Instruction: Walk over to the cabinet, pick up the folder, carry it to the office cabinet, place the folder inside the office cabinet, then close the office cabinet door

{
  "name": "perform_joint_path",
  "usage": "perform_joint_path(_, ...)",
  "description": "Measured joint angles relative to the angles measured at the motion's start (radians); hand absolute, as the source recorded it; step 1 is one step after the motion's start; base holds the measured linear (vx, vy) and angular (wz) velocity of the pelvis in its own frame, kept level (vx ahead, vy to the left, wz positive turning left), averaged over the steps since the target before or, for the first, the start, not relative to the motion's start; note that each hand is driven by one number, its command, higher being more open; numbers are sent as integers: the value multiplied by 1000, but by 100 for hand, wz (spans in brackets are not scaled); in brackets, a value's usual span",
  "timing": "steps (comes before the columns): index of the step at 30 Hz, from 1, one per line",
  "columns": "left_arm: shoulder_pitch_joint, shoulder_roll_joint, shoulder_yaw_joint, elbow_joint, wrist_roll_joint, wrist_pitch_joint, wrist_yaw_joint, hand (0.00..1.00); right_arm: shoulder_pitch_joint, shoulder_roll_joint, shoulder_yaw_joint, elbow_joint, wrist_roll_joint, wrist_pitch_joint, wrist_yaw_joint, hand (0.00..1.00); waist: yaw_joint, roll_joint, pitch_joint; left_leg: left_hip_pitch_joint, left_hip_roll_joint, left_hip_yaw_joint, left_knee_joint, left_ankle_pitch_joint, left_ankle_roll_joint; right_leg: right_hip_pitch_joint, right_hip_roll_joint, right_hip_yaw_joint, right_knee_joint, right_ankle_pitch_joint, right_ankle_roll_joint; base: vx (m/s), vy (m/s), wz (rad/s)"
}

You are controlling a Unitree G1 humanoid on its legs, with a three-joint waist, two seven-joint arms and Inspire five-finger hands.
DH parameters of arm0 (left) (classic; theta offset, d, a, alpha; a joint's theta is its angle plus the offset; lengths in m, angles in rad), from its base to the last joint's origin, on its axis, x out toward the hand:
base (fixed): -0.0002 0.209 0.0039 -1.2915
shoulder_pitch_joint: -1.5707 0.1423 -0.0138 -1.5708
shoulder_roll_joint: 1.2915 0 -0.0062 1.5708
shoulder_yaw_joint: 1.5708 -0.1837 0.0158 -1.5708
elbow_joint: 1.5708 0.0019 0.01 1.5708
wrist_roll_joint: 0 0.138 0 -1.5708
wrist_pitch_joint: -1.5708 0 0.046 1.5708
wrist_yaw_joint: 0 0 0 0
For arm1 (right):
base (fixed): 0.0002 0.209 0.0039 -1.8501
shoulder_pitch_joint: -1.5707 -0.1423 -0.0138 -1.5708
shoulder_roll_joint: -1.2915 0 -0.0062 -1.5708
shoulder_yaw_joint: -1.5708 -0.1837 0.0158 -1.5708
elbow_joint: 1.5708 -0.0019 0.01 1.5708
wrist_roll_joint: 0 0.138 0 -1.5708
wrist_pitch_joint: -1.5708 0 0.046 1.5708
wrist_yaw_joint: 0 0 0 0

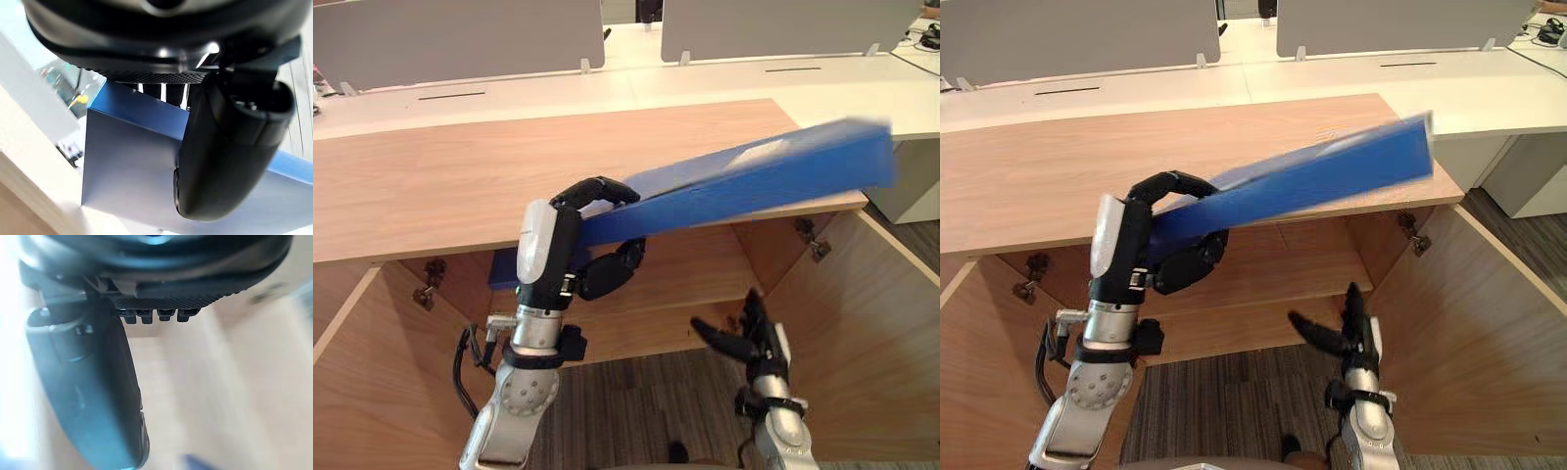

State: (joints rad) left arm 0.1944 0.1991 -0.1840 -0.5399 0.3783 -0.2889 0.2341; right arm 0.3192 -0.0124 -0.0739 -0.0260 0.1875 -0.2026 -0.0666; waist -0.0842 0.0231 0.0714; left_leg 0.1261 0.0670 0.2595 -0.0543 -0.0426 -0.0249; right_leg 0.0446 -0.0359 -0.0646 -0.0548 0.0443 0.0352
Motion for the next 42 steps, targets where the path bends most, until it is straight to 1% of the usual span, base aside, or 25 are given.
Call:
perform_joint_path(1,11,-2,0,-7,-33,0,-2,0,9,-1,-1,-40,16,0,0,100,1,0,0,-1,1,0,2,-1,-1,0,0,0,0,0,0,0,0,0)
perform_joint_path(2,33,-6,2,-19,-111,-1,-7,0,20,-2,-2,-111,30,0,1,100,2,0,0,-1,2,1,5,-3,-1,0,1,2,0,0,1,0,0,0)
perform_joint_path(3,51,-9,8,-28,-221,-1,-35,0,28,-4,-2,-174,55,-6,6,100,5,0,1,-2,2,2,7,-5,-1,0,1,3,0,-1,1,0,0,0)
perform_joint_path(4,63,-9,10,-36,-270,-1,-45,0,30,-5,-1,-204,64,-7,7,100,5,1,3,-2,3,3,8,-5,-1,0,1,4,0,-1,1,-32,-19,-4)
perform_joint_path(5,99,-8,12,-64,-430,-1,-95,0,38,-7,-1,-291,91,-10,20,100,8,2,8,-1,3,5,11,-8,-2,0,2,6,2,-2,2,-28,-11,-4)
perform_joint_path(7,122,-6,10,-81,-552,-1,-135,0,36,-15,0,-342,108,-14,28,100,10,1,10,-3,4,7,17,-11,-3,0,2,9,3,-2,3,-28,-8,-4)
perform_joint_path(8,139,-5,7,-92,-651,0,-172,0,31,-31,0,-383,129,-20,35,100,14,1,10,-4,5,9,25,-16,-4,0,1,11,4,-2,3,-22,-4,-5)
perform_joint_path(10,153,-1,7,-95,-793,3,-223,0,-1,-72,0,-432,148,-32,47,100,15,1,10,-4,4,11,26,-17,-4,1,1,13,6,-2,3,-31,-6,-3)
perform_joint_path(11,155,1,6,-95,-818,7,-232,0,-13,-84,0,-439,151,-39,51,100,15,1,10,-4,4,11,26,-17,-4,1,1,13,6,-2,3,-37,-6,-1)
perform_joint_path(12,160,10,5,-95,-882,18,-257,0,-46,-118,1,-451,174,-49,61,100,15,0,11,-4,3,11,28,-17,-3,1,0,13,7,-2,3,0,0,0)
perform_joint_path(13,163,17,1,-95,-900,21,-264,0,-60,-132,1,-452,175,-54,64,100,16,0,11,-5,3,11,28,-17,-3,1,0,13,7,-2,3,-31,-8,0)
perform_joint_path(14,172,37,-6,-94,-963,35,-297,0,-94,-170,5,-451,185,-57,70,100,16,0,11,-5,3,11,29,-17,-3,1,0,13,7,-2,3,0,0,0)
perform_joint_path(17,180,88,-43,-90,-1088,68,-349,0,-151,-256,31,-438,196,-58,75,100,17,1,11,-7,4,11,29,-17,-3,0,1,13,7,-2,4,0,0,0)
perform_joint_path(19,182,114,-59,-84,-1141,86,-370,0,-188,-311,52,-400,213,-60,87,100,18,1,11,-8,4,11,29,-17,-3,0,1,13,7,-2,4,0,0,0)
perform_joint_path(21,184,138,-58,-72,-1185,90,-373,0,-218,-360,67,-350,226,-61,92,100,18,1,11,-9,4,10,29,-17,-3,0,1,12,7,-2,4,-12,-6,2)
perform_joint_path(22,189,174,-59,-48,-1224,93,-379,0,-247,-419,90,-304,251,-61,99,0,20,1,11,-11,4,7,30,-17,-3,0,1,9,7,-2,4,-21,-11,4)
perform_joint_path(24,195,201,-59,-27,-1249,100,-387,0,-264,-460,111,-272,261,-61,108,0,22,1,11,-12,5,5,31,-17,-3,0,1,8,7,-2,4,-10,-6,2)
perform_joint_path(27,199,269,-65,27,-1297,114,-392,0,-290,-571,178,-211,286,-57,142,0,36,2,12,-13,5,1,31,-17,-3,1,0,5,7,-2,4,-11,-7,3)
perform_joint_path(29,202,295,-71,43,-1325,121,-394,0,-295,-607,213,-193,313,-52,164,0,42,1,12,-14,5,-3,31,-17,-3,1,0,1,7,-2,5,-11,-8,7)
perform_joint_path(31,215,317,-71,55,-1333,122,-394,0,-309,-621,222,-160,362,-46,179,0,44,1,12,-15,3,-10,31,-17,-3,4,-3,-4,7,-5,8,-9,-2,11)
perform_joint_path(34,215,335,-56,85,-1341,117,-397,0,-314,-667,240,-148,382,-43,196,0,46,1,12,-18,1,-19,31,-17,-3,7,-6,-12,8,-7,11,-12,1,10)
perform_joint_path(36,215,335,-54,91,-1341,113,-397,0,-314,-674,245,-148,389,-42,213,0,47,1,12,-20,1,-23,31,-17,-3,7,-8,-16,8,-8,13,-10,-1,7)
perform_joint_path(39,209,331,-44,127,-1334,110,-395,0,-314,-672,268,-157,409,-42,264,0,48,1,12,-22,1,-26,31,-17,-3,7,-8,-18,8,-9,14,-3,-1,2)
perform_joint_path(41,207,322,-40,158,-1318,112,-395,0,-310,-641,288,-179,405,-41,277,0,48,1,12,-23,1,-26,31,-17,-3,6,-8,-18,7,-9,14,0,0,0)
perform_joint_path(42,207,302,-36,161,-1287,113,-395,100,-307,-607,283,-179,400,-38,273,0,52,1,12,-24,1,-28,30,-17,-3,5,-8,-18,7,-9,14,0,0,0)
